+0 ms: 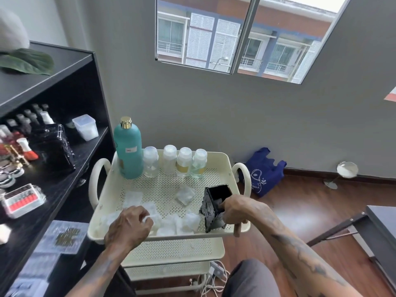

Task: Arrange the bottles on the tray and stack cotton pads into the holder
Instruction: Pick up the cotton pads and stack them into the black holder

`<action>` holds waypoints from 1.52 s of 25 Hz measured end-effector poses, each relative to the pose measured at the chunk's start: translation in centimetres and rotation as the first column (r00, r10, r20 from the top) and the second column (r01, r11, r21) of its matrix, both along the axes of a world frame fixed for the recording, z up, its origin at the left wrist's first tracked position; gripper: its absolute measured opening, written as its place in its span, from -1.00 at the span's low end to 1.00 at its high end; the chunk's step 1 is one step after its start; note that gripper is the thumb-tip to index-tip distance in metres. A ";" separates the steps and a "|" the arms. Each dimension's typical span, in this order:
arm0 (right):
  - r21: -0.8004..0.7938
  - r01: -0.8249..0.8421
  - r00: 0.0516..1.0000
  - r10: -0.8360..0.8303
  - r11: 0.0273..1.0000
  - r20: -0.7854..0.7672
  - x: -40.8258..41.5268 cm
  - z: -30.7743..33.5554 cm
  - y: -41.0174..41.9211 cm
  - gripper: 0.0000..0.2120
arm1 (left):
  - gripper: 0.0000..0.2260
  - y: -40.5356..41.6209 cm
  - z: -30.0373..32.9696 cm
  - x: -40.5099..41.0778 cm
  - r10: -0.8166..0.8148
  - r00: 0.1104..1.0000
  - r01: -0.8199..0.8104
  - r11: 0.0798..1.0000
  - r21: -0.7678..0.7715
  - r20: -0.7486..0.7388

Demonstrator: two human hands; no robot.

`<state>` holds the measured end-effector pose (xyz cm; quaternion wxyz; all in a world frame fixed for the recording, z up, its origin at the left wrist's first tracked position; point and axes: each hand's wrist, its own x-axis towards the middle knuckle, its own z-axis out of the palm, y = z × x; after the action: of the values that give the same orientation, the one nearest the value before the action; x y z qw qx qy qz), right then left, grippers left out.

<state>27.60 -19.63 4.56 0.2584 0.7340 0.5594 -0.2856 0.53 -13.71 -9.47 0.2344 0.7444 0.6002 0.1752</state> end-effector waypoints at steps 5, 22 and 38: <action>0.157 0.176 0.964 -0.139 0.972 -0.225 1.2 1.6 -1.7 -0.65 | -0.87 0.1 -0.2 0.0 0.017 1.000 -0.017 1.000 0.000 0.004; 0.441 -0.018 0.995 0.057 0.897 -0.076 1.1 1.0 -0.8 -0.67 | -0.89 0.0 0.0 0.0 0.018 1.000 -0.018 1.000 0.012 -0.003; 0.335 0.211 0.960 -0.129 0.918 -0.249 0.1 2.4 -0.9 -0.58 | -0.88 -0.1 0.1 0.2 0.030 1.000 -0.030 0.999 0.036 0.006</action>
<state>27.66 -20.51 6.94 0.0301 0.7783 0.5610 -0.2804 0.73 -13.85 -9.36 0.2198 0.7389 0.6075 0.1916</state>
